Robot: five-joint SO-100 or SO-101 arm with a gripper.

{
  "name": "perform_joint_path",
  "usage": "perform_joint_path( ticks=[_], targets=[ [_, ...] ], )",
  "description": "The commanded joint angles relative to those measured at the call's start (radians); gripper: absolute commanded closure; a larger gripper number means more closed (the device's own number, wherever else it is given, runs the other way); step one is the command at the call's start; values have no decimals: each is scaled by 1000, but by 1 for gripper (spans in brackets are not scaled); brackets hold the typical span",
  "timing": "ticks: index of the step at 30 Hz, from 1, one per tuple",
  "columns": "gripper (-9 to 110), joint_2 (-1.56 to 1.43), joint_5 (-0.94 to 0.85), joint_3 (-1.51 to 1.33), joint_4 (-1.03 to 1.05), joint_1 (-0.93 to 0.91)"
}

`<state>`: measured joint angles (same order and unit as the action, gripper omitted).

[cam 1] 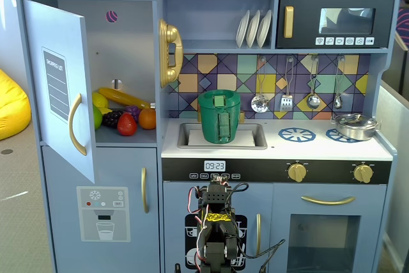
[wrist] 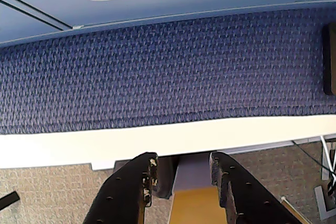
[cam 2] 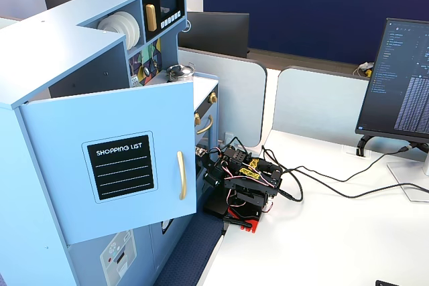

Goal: Close the left cabinet door

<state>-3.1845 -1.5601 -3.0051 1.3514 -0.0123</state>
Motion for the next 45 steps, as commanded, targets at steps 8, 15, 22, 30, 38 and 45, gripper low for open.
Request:
perform_joint_path(
  ticks=[8, 15, 22, 30, 38, 45],
  targets=[
    [101, 6, 40, 8, 181, -38],
    [101, 8, 54, 8, 84, 130],
    [101, -3, 160, 49, -160, 658],
    [102, -31, 124, 152, -402, 1132],
    [102, 29, 43, 245, -709, 1482],
    [102, 167, -63, 305, -1000, 1669]
  ],
)
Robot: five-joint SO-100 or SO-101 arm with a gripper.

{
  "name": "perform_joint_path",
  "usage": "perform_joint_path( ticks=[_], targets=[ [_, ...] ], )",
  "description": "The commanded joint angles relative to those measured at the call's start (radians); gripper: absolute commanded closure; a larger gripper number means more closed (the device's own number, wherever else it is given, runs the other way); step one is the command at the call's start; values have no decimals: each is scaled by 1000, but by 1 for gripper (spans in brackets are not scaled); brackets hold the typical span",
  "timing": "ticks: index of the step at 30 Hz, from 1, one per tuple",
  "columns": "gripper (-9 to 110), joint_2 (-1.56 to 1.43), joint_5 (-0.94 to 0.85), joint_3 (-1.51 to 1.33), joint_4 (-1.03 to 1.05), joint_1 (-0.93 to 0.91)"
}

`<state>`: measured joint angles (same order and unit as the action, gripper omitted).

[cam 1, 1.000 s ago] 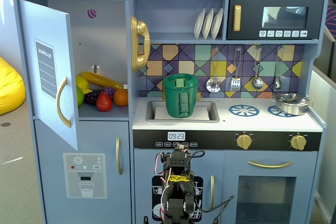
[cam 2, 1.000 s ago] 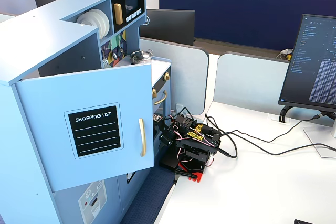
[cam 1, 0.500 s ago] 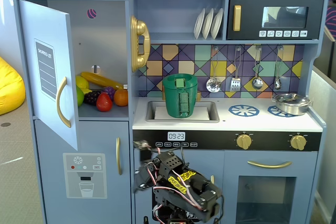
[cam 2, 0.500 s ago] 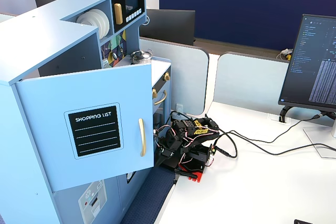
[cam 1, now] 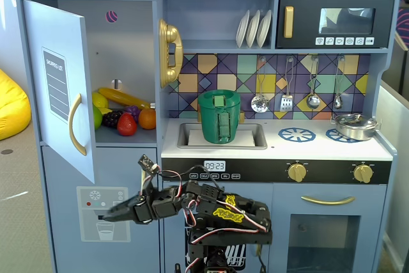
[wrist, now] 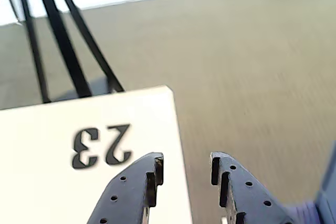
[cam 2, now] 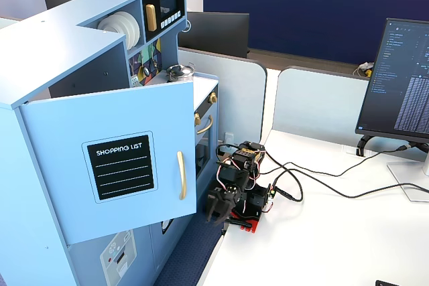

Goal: Close the left cabinet door

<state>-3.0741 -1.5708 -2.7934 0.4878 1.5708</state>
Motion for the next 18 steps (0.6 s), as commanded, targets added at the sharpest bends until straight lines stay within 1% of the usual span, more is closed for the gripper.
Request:
perform_joint_path(
  ticks=[1, 5, 9, 13, 18],
  targets=[
    [102, 80, -71, 101, -175, 106],
    [102, 207, -141, 158, -295, 183],
    [102, 359, -196, 242, -376, 219],
    [101, 551, -239, 376, -445, 229],
    [101, 726, -238, 499, -505, 219]
  ],
)
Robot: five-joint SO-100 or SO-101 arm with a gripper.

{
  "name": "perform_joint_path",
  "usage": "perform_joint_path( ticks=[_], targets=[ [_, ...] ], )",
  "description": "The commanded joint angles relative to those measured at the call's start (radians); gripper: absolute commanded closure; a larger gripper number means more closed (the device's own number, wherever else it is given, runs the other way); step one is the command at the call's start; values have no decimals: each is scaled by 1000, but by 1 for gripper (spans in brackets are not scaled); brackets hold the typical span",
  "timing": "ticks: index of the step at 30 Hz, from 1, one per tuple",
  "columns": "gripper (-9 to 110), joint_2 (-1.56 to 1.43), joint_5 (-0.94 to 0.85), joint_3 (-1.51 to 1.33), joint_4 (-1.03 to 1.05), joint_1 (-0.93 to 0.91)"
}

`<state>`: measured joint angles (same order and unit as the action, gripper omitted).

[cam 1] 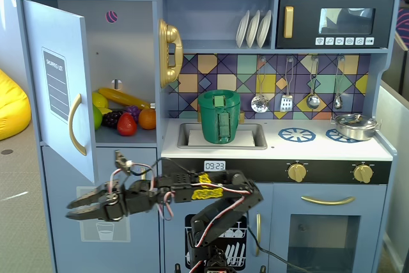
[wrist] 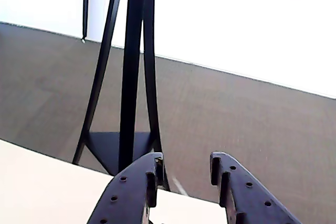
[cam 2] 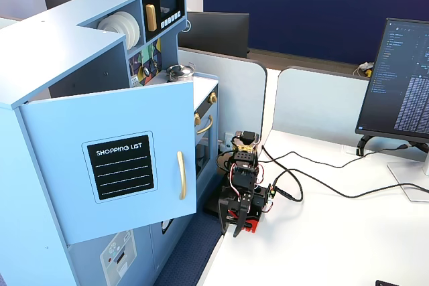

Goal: Close the left cabinet door

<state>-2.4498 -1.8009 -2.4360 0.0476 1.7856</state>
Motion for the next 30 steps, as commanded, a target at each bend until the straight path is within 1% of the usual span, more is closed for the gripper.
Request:
perform_joint_path(
  ticks=[1, 7, 12, 30],
  targets=[
    [101, 130, -2, 161, -72, -8],
    [101, 265, 2, 282, -86, -110],
    [101, 314, -5, 344, -77, -201],
    [101, 258, 8, 324, -43, -451]
  ],
)
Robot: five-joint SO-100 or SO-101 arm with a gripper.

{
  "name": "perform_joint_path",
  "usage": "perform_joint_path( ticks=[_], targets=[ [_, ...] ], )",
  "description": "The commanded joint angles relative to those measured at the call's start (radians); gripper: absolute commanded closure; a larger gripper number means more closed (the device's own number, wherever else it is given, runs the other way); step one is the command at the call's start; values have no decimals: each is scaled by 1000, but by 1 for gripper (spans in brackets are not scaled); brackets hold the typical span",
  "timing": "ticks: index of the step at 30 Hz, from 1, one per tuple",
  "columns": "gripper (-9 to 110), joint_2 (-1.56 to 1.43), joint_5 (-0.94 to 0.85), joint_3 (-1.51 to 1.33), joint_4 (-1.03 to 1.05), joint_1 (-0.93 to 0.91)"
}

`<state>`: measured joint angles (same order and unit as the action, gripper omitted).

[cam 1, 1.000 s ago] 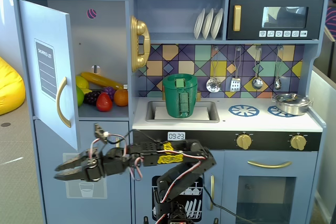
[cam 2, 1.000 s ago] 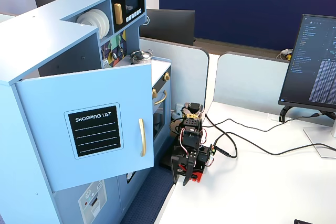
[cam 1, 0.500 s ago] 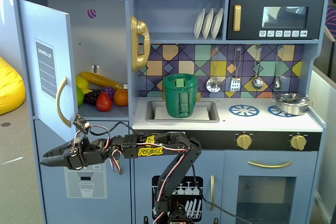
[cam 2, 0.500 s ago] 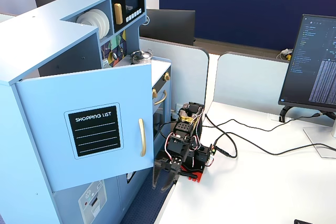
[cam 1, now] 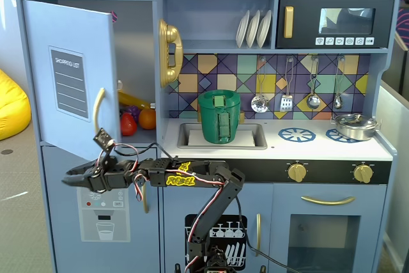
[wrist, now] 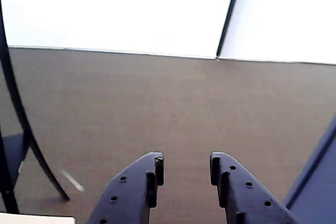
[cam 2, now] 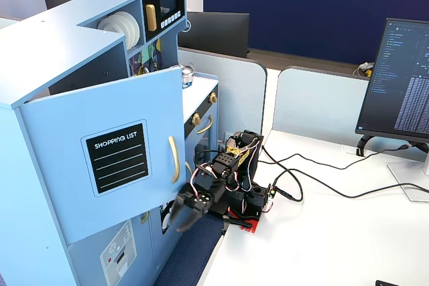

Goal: Close the left cabinet door

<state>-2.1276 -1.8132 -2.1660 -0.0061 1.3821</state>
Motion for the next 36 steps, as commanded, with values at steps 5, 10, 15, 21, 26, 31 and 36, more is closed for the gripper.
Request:
perform_joint_path(
  ticks=[5, 10, 15, 21, 26, 31, 36],
  targets=[
    [101, -118, 31, 25, 41, -144],
    [101, -183, 46, -25, 67, -247],
    [101, -255, 64, -83, 89, -345],
    [101, -282, 92, -106, 101, -465],
    [101, -213, 110, -60, 64, -561],
    [101, -137, 118, 2, 38, -615],
    [101, -57, 121, 71, 5, -660]
  ],
)
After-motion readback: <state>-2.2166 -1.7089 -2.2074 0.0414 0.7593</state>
